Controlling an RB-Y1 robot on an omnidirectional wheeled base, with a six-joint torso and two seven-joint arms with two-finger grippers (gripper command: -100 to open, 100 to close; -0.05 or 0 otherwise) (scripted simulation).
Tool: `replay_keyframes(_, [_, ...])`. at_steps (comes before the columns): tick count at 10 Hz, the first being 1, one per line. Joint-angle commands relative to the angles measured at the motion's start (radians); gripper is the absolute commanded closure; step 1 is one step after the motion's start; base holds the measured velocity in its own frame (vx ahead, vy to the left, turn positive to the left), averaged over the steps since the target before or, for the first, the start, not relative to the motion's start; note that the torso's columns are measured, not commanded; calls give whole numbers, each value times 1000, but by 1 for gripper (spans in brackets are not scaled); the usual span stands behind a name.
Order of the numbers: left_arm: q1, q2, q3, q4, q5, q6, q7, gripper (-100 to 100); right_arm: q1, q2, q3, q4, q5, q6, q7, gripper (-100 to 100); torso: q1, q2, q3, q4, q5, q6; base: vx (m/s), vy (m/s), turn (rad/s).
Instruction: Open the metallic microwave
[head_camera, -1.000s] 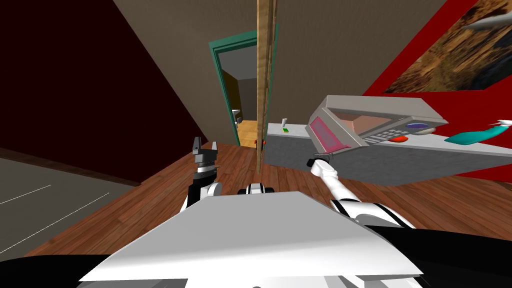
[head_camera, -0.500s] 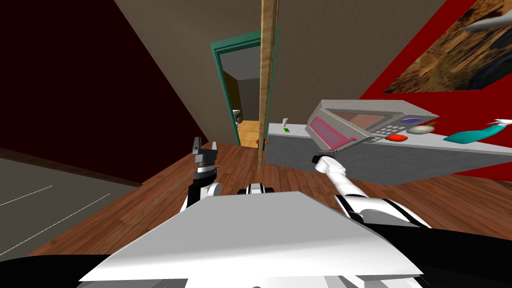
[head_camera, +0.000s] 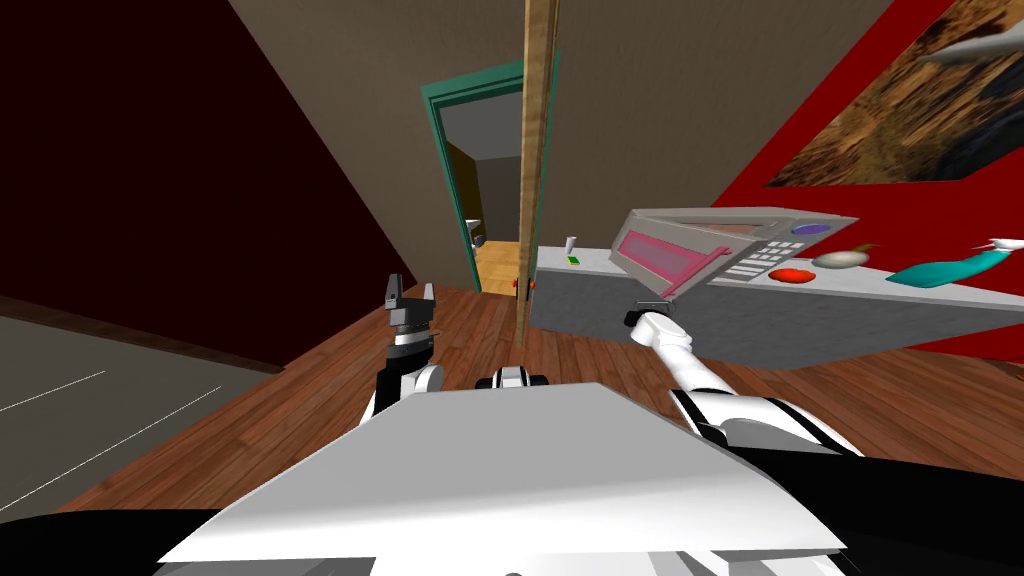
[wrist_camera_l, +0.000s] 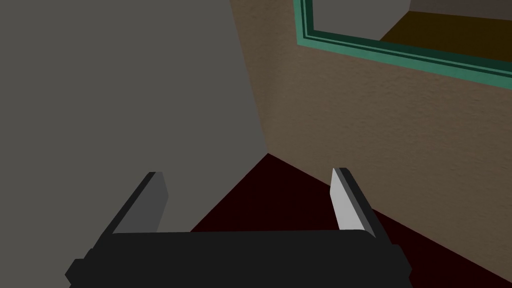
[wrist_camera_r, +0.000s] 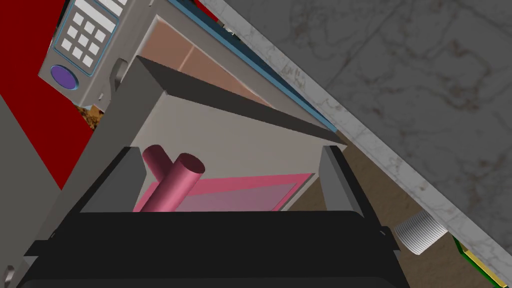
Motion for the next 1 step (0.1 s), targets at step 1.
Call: replay_keyframes(1, [0, 0, 0, 0, 0, 0, 0, 0, 0, 0, 0, 0, 0, 0, 0, 0, 0, 0, 0, 0, 0, 0, 0, 0, 0])
